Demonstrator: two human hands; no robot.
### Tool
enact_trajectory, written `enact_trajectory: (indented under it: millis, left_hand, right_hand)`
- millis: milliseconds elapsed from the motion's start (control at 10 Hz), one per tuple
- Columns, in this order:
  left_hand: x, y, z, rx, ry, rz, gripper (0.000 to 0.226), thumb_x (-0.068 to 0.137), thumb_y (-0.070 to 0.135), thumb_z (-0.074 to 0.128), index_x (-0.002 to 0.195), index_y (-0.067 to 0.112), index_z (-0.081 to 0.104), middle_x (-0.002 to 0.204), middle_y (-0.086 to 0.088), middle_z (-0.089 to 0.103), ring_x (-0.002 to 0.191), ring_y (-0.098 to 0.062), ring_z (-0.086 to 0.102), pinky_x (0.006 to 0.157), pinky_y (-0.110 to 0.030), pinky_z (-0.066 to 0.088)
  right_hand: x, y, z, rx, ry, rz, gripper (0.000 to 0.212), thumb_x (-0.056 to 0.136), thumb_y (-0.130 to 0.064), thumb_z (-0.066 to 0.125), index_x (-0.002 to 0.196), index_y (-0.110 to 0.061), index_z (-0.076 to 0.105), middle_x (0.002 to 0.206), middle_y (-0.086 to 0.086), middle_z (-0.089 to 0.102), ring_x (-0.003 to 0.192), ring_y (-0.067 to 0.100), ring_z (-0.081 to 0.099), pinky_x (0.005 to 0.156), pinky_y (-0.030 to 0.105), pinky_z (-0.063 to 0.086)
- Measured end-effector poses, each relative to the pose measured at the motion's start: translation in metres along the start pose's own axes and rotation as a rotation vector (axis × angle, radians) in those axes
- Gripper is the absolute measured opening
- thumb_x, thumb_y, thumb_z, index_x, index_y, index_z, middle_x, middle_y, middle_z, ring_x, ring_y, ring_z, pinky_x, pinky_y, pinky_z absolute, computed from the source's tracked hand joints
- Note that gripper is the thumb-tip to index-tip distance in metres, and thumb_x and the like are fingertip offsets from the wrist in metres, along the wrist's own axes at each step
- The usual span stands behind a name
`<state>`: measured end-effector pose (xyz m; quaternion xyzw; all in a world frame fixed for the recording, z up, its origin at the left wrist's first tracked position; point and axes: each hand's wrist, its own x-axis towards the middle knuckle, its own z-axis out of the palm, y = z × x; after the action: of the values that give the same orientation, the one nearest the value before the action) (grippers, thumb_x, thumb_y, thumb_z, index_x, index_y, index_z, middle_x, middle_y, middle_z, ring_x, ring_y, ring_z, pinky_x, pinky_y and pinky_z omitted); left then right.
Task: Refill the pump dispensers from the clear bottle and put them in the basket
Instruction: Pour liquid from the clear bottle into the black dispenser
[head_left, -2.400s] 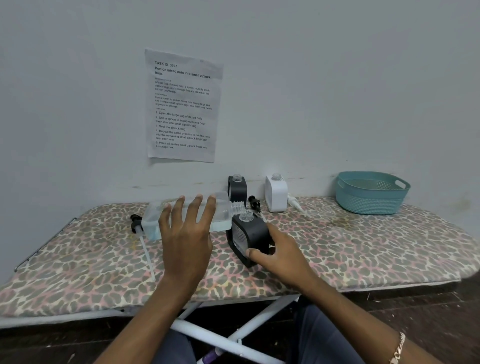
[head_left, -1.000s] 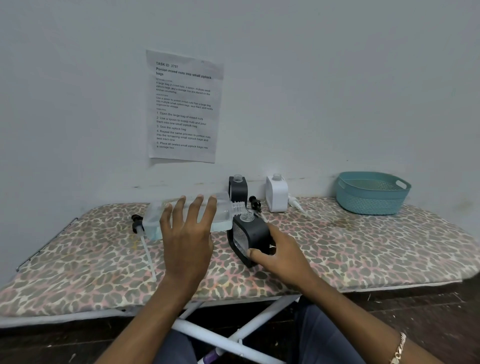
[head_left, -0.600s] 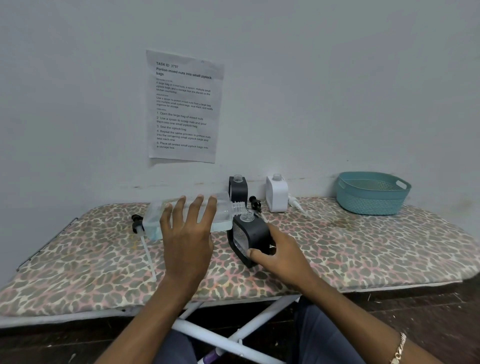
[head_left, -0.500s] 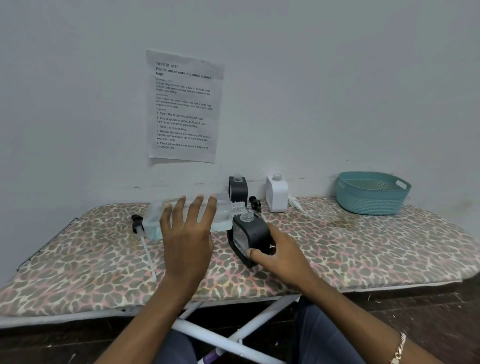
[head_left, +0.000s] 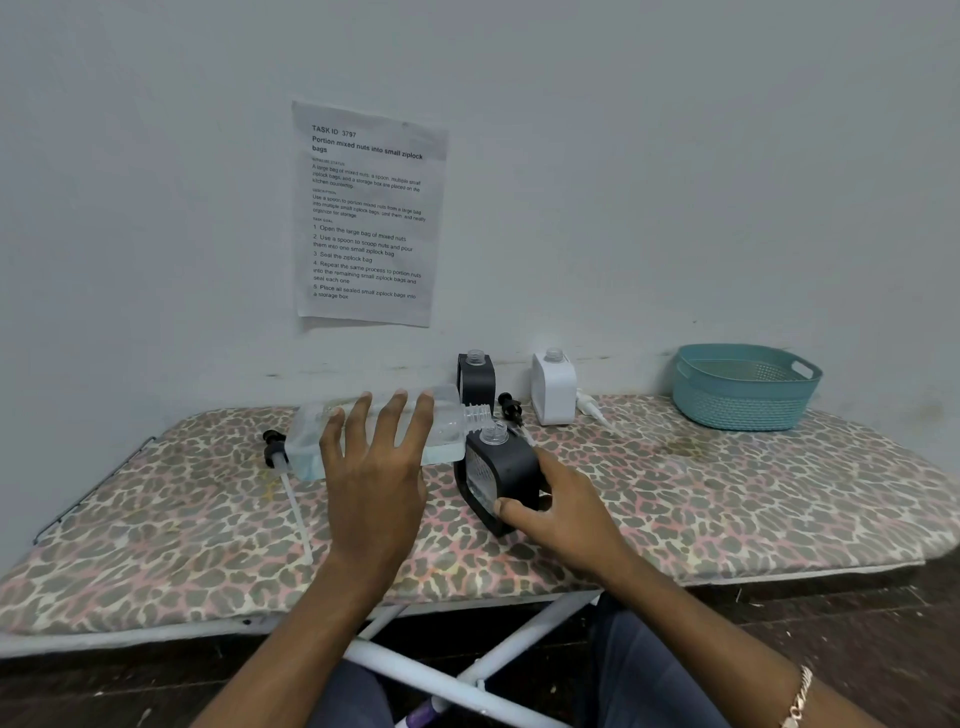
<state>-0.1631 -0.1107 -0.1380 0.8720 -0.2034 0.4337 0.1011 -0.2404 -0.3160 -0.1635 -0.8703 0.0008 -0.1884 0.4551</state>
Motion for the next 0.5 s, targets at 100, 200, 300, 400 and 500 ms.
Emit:
enact_trajectory:
  millis: [100,200,300,400,500]
  left_hand:
    - [0.0002,0.0,0.0002,-0.002,0.0,0.0,0.081,0.071,-0.01,0.077,0.145,0.017,0.059,0.141,-0.013,0.065,0.137,-0.045,0.053,0.114,-0.064,0.035]
    - [0.0007,0.0006,0.0003,-0.001,-0.001,0.003,0.081,0.071,-0.01,0.076,0.145,0.017,0.059,0.141,-0.013,0.065,0.137,-0.045,0.053,0.114,-0.064,0.035]
    - [0.0003,0.0004,0.0002,0.0,-0.001,0.002,0.081,0.071,-0.01,0.076,0.145,0.017,0.059,0.141,-0.013,0.065,0.137,-0.045,0.053,0.115,-0.064,0.035]
    - [0.0,-0.0001,0.0003,0.002,0.0,0.002,0.081,0.071,-0.01,0.076,0.145,0.017,0.06,0.141,-0.013,0.065,0.137,-0.045,0.053,0.114,-0.064,0.035]
    - [0.0002,-0.0001,0.0002,0.004,-0.001,0.004,0.081,0.071,-0.01,0.076,0.145,0.017,0.06,0.141,-0.013,0.065,0.137,-0.045,0.053,0.114,-0.064,0.035]
  right_hand:
    - [-0.0002,0.0004,0.0,-0.001,0.0,0.002,0.046,0.086,-0.036,0.077,0.129,-0.032,0.06,0.109,-0.018,0.072,0.097,-0.003,0.067,0.084,0.023,0.056]
    - [0.0,-0.0001,0.0,-0.005,0.002,0.004,0.046,0.086,-0.036,0.077,0.129,-0.033,0.06,0.109,-0.019,0.072,0.097,-0.004,0.066,0.084,0.024,0.056]
    - [0.0004,0.0005,0.0004,-0.006,0.005,0.005,0.046,0.086,-0.037,0.077,0.129,-0.034,0.06,0.107,-0.018,0.072,0.096,-0.002,0.067,0.083,0.025,0.056]
    - [0.0,0.0014,0.0005,-0.008,0.003,0.006,0.045,0.086,-0.037,0.077,0.128,-0.035,0.06,0.107,-0.017,0.072,0.096,-0.002,0.067,0.083,0.025,0.056]
    - [0.0001,0.0007,0.0005,-0.003,0.001,0.009,0.044,0.087,-0.037,0.077,0.127,-0.035,0.06,0.107,-0.017,0.072,0.096,-0.002,0.066,0.082,0.022,0.055]
